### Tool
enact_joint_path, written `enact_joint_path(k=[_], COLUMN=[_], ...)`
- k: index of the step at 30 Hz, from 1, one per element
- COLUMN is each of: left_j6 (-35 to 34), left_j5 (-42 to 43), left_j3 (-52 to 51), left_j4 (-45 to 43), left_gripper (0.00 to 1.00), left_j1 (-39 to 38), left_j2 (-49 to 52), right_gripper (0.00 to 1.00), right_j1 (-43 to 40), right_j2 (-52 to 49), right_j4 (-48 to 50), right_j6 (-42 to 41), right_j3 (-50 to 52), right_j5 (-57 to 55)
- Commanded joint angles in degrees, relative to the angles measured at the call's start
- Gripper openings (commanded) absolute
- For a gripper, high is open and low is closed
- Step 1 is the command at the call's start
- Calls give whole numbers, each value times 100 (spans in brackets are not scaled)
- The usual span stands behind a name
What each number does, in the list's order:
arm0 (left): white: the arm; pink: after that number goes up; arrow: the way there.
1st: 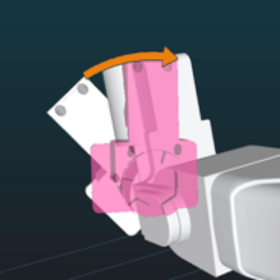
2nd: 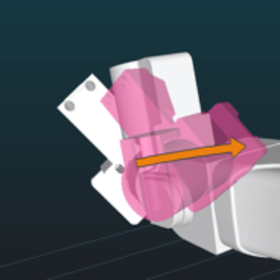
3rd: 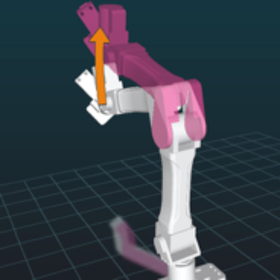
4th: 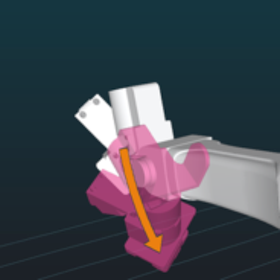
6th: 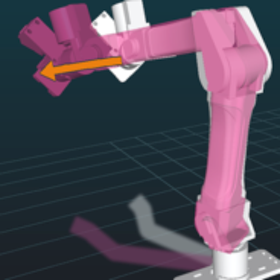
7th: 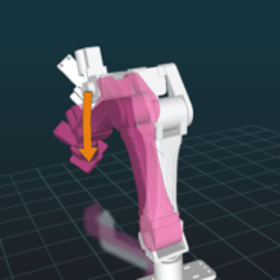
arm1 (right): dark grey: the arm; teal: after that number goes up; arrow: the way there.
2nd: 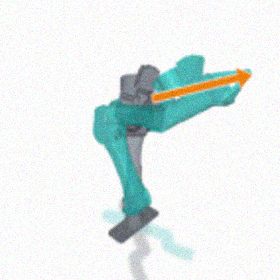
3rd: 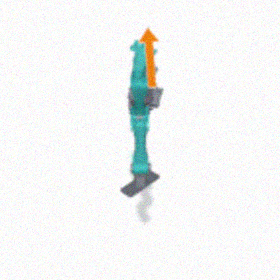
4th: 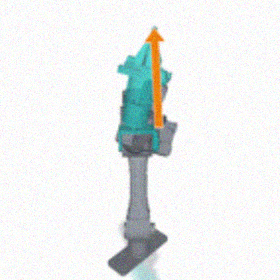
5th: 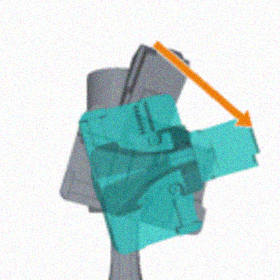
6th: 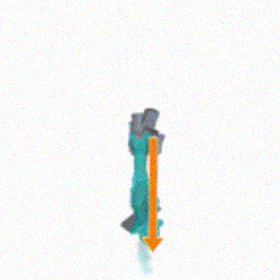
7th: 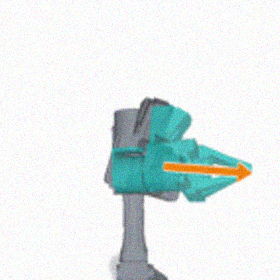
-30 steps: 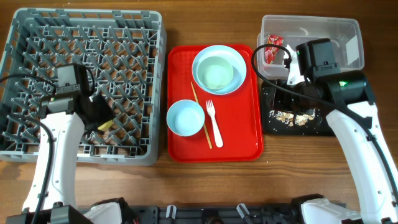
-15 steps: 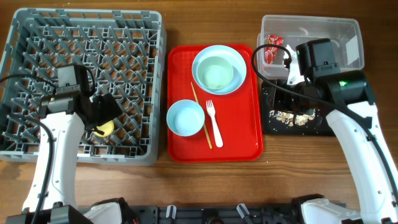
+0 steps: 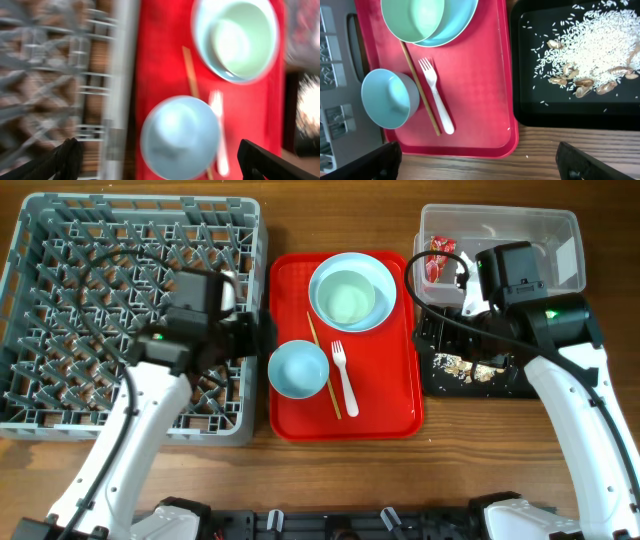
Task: Sort waste into correct bins and load items into the dishwasher rack
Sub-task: 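Grasp the light-blue bowl on the tray with the left gripper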
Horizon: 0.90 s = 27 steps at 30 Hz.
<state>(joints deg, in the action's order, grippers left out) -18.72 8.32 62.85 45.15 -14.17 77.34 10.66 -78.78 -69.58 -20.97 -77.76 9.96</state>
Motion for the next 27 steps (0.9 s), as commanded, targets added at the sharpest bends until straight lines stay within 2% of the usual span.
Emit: enact_joint_path(k=[1,6,9,12,15,16,19,21,22,27], left_j6=[50,50,52,52,50,50,50,50,50,31], left_j5=[105,-374,-393,-393,-501,-688,-874,-909,-909,-885], left_j3=[96,96,96,96,96,96,96,98,105,376], left_j4=[-105,-107,-144,-214,-238,-234,-240,-284,-306,-275], left_gripper=[97,89,87,79,62,49,34,9,4,4], left_j1=[-817,-1709,-2072,-2293,-2448,-2503,-2577,-2586,-2586,-2583], left_j2=[295,1075,1580,2024,2369,2487,2632,2636,2612,2302], right_gripper=[100,100,100,100,100,100,100,100,100,100], right_j1=[-31,-31,-31,-28,-28,-28,-28,-28,-28,-28], right_j2=[26,26,26,26,26,26,26,26,26,26], right_j4=[33,7,9,4,4,4,4,2,2,-48], right_j6=[-476,-498,-605,-601,-601,-601,-601,-601,-599,-599], right_j3=[-87,-87,-87,-87,-87,-87,-87,-87,-87,-87], right_j5=[-315,-315,-317,-361,-358,-358,-361,-361,-358,-361])
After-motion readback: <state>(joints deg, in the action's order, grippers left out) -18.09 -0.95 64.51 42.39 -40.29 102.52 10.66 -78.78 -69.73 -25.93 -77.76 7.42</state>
